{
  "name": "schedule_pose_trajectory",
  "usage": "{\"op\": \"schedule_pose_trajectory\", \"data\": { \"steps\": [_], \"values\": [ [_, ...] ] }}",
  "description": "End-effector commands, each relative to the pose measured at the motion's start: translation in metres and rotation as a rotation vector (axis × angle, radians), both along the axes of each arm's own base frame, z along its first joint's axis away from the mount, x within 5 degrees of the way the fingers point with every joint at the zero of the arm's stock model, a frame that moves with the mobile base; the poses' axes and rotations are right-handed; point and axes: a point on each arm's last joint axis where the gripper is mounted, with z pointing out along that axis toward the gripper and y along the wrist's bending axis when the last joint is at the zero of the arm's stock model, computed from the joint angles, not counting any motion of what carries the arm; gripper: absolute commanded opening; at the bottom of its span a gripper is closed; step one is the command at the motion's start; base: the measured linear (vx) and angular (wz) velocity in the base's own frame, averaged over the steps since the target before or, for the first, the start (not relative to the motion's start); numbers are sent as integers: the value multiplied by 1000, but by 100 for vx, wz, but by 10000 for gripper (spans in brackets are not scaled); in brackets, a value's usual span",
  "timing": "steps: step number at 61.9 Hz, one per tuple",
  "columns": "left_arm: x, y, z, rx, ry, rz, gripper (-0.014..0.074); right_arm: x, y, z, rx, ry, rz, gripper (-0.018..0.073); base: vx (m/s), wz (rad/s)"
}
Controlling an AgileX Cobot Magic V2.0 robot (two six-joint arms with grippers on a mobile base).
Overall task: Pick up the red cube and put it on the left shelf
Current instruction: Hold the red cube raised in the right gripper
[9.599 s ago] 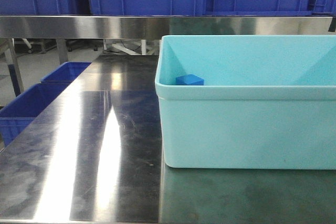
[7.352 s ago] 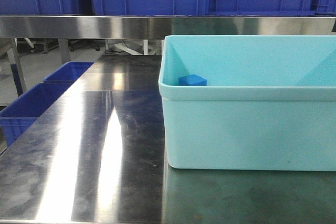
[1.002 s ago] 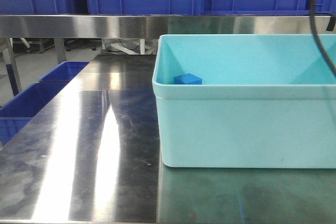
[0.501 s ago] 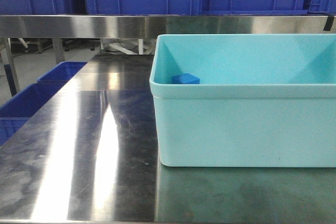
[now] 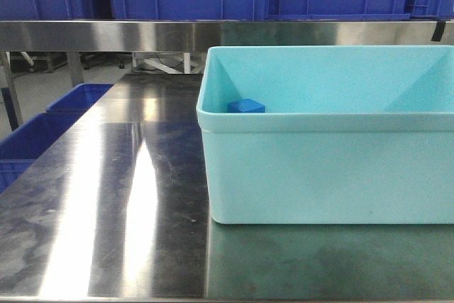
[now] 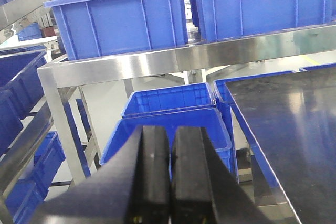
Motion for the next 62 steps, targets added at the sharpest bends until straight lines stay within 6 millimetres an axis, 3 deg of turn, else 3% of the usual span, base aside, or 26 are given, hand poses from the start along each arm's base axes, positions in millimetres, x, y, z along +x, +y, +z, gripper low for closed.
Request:
{"op": "schedule_pose_trajectory", "data": {
  "steps": [1,14,62],
  "values": [
    [0,0,1,-5,-69,-4,106,-7,-5,14,30,-147,-14,58,0,0],
    [0,0,1,-5,-69,-4,106,-19,-11,9,33,-170,-39,58,0,0],
    [0,0,1,-5,-69,-4,106,-20,-11,9,31,-163,-41,58,0,0]
  ]
}}
